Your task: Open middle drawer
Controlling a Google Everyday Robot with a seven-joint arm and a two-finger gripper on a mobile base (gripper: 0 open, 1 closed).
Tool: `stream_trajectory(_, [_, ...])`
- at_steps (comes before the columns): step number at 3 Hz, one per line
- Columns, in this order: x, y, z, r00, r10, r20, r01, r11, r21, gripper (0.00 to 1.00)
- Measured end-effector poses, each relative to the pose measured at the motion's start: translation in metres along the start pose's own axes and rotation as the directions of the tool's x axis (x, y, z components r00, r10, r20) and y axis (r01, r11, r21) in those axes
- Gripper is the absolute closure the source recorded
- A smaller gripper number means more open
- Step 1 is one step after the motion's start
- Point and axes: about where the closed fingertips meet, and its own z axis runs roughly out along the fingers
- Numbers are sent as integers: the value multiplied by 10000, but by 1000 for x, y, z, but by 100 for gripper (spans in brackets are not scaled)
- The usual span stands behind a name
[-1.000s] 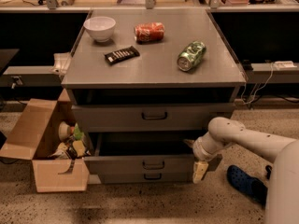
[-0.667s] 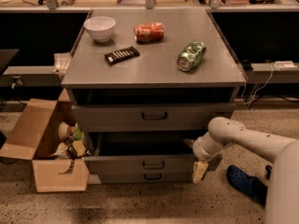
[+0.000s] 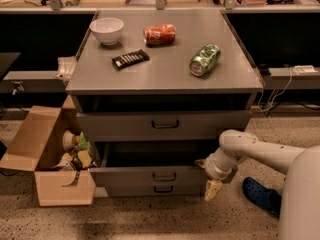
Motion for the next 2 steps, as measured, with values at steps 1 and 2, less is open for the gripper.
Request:
stream_trajectory(1, [-1, 24, -1, 9999, -124, 23, 125, 9992, -371, 41])
stream_trajectory(2, [-2, 37, -6, 9998, -188, 90, 192, 9989, -430, 65])
